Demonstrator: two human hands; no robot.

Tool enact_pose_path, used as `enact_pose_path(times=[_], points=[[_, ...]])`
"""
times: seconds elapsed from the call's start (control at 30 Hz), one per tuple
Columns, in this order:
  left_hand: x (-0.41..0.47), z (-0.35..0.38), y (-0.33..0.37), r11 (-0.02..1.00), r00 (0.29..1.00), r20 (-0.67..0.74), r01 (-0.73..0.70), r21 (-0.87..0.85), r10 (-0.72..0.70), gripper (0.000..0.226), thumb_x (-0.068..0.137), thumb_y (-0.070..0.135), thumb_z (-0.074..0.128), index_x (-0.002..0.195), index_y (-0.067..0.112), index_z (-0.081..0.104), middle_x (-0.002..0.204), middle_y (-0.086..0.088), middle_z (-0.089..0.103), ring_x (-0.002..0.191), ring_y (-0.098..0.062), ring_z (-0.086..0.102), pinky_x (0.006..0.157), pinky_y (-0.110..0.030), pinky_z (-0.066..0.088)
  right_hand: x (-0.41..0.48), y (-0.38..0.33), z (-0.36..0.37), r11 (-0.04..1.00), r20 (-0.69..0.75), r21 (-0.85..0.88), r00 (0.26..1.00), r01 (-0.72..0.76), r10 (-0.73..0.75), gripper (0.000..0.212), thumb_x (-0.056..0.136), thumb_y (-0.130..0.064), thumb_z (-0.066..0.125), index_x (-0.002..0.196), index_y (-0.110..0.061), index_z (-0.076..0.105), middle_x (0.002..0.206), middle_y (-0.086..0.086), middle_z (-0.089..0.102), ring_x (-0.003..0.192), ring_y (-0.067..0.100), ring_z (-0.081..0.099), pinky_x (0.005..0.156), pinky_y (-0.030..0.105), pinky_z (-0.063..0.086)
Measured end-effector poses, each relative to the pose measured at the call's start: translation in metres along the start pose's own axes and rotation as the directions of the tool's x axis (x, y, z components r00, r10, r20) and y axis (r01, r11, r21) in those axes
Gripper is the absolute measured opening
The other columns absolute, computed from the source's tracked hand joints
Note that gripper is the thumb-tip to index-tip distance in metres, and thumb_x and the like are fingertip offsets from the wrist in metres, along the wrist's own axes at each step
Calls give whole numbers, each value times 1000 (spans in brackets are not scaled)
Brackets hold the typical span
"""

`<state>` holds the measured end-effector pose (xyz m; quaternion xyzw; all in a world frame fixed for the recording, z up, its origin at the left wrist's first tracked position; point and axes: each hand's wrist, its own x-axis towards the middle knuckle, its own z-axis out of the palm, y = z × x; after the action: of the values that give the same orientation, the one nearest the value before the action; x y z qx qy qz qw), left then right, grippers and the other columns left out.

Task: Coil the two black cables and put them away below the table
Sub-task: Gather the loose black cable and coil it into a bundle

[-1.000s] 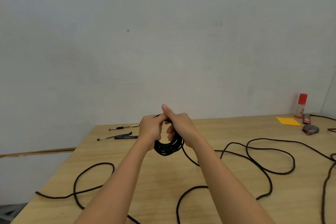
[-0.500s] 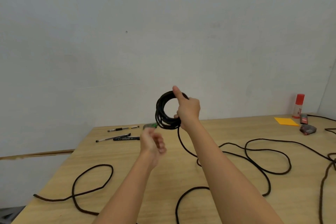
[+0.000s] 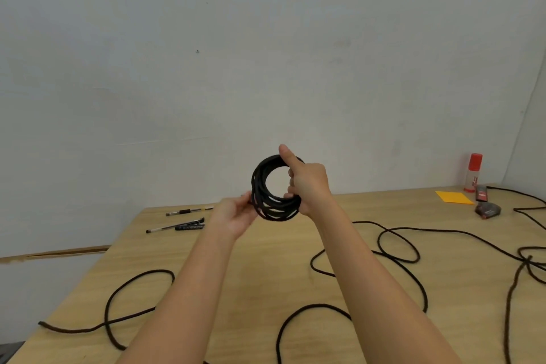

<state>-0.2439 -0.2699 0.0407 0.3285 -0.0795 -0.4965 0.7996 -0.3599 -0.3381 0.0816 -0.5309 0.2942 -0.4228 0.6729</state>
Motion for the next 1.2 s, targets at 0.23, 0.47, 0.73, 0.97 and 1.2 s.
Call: enact_pose_path(times=[0.23, 0.47, 0.73, 0.97, 1.2], points=[[-19, 9, 20, 734, 991, 92, -132, 667, 95, 46, 101, 36, 34, 93, -2, 60, 79, -14, 64, 73, -28, 64, 68, -36, 51, 1, 16, 2, 984, 94, -177, 996, 26, -9, 45, 78, -45, 73, 63, -14, 45, 56, -1, 25, 40, 14, 24, 38, 23, 29], [-26, 16, 11, 587, 971, 169, -238, 774, 172, 48, 81, 57, 58, 81, 9, 58, 44, 6, 36, 43, -15, 43, 51, -27, 40, -5, 27, 11, 907, 111, -381, 983, 177, -145, 55, 84, -55, 59, 66, -3, 58, 63, 7, 41, 47, 23, 43, 42, 22, 38], [-27, 8, 14, 642, 963, 241, -261, 721, 121, 41, 77, 47, 63, 71, 10, 46, 45, 7, 24, 37, -10, 25, 52, -30, 52, 2, 38, 8, 540, 145, -786, 939, 300, -311, 73, 87, -71, 29, 108, -11, 66, 119, 9, 54, 115, 26, 44, 103, 41, 29], [-28, 0, 12, 843, 980, 195, -72, 532, -40, 43, 81, 51, 57, 67, 12, 46, 39, 9, 28, 28, -5, 26, 33, -17, 29, 0, 39, 8, 831, 226, -444, 940, 334, -257, 63, 89, -57, 49, 50, -8, 42, 47, 3, 42, 50, 19, 40, 55, 29, 35], [-21, 8, 25, 918, 977, 32, -211, 337, 212, 36, 88, 28, 60, 62, 14, 41, 31, 9, 24, 23, -4, 19, 28, -13, 15, 3, 46, -8, 852, 315, -459, 943, 250, -108, 68, 96, -58, 28, 67, -6, 61, 54, 8, 57, 47, 16, 52, 46, 22, 40]])
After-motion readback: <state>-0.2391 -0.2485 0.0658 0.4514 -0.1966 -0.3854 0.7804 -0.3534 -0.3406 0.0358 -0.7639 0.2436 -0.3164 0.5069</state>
